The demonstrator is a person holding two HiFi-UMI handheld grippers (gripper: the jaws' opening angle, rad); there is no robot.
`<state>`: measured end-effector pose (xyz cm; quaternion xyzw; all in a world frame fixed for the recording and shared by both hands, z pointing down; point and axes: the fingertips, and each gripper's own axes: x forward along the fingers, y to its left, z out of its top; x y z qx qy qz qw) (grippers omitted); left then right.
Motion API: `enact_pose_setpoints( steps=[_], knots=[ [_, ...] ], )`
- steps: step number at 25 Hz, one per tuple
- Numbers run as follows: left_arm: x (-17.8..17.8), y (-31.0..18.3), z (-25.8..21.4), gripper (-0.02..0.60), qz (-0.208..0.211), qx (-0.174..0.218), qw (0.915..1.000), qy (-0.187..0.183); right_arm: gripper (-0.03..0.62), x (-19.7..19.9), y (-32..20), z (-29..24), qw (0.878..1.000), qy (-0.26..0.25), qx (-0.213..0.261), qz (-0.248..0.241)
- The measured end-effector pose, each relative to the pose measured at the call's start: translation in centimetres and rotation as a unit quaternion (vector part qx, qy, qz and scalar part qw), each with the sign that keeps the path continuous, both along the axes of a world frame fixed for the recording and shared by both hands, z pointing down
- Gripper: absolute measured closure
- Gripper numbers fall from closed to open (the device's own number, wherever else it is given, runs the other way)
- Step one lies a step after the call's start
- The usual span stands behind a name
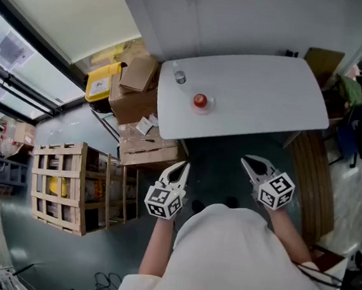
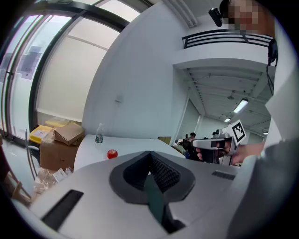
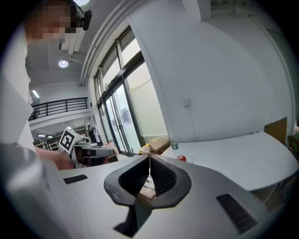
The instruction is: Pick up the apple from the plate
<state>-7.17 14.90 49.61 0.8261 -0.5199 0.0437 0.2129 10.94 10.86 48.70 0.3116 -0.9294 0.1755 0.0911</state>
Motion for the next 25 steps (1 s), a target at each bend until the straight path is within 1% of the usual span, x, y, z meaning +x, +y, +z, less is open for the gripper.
enact_pose_setpoints(
  steps=[12, 17, 25],
  knots=[
    [0.3, 0.2, -0.1, 0.580, 0.008, 0.003, 1.0000, 0.003, 0.557, 0.0, 0.6, -0.5, 1.000, -0.006, -0.002, 0.004],
    [0.5, 0.6, -0.2, 0.580, 0.023, 0.007, 0.9997, -0.001, 0.557, -0.5, 1.0, -0.5, 1.000, -0.015, -0.013, 0.006],
    [-0.9, 1.5, 0.1, 0.580, 0.039, 0.007, 0.9992, -0.001, 0.556, -2.0, 1.8, -0.1, 1.000, -0.016, -0.016, 0.022]
  ],
)
